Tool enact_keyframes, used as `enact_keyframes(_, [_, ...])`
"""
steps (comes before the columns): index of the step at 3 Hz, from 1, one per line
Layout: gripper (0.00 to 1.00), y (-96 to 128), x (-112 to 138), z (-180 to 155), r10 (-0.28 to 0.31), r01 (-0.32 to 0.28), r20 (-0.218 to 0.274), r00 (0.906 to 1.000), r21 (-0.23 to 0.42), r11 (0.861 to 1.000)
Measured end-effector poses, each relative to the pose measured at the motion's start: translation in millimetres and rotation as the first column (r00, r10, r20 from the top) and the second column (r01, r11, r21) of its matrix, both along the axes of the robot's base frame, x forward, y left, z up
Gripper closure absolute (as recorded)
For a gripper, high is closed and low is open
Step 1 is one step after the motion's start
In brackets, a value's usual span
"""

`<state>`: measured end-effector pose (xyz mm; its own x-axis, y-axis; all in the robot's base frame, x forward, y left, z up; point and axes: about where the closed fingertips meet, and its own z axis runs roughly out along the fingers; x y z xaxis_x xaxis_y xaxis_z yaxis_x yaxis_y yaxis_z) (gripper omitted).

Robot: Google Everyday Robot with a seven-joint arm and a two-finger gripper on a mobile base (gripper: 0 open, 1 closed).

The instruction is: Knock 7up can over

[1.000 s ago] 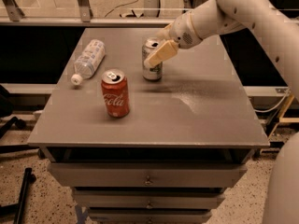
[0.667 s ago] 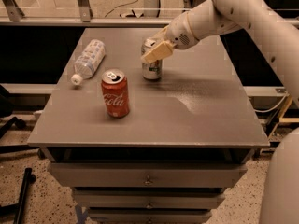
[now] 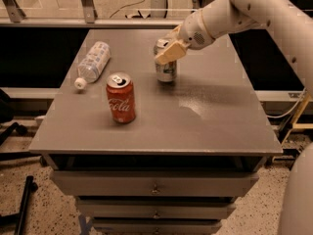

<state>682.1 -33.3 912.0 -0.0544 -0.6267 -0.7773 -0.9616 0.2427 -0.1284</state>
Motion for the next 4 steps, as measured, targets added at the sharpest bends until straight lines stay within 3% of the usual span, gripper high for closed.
enact_keyframes(1, [1.0, -30, -1, 1, -0.047, 0.047, 0.004, 0.9989, -0.055, 0.997])
enact_keyframes(2, [1.0, -63, -7, 0, -0.09, 0.088, 0.001, 0.9959, -0.205, 0.975])
enact_keyframes(3, [1.0, -71, -10, -12, -0.084, 0.069, -0.024, 0.9962, -0.376, 0.924])
enact_keyframes(4, [1.0, -68, -12, -19, -0.051, 0.024, -0.046, 0.9976, -0.455, 0.89])
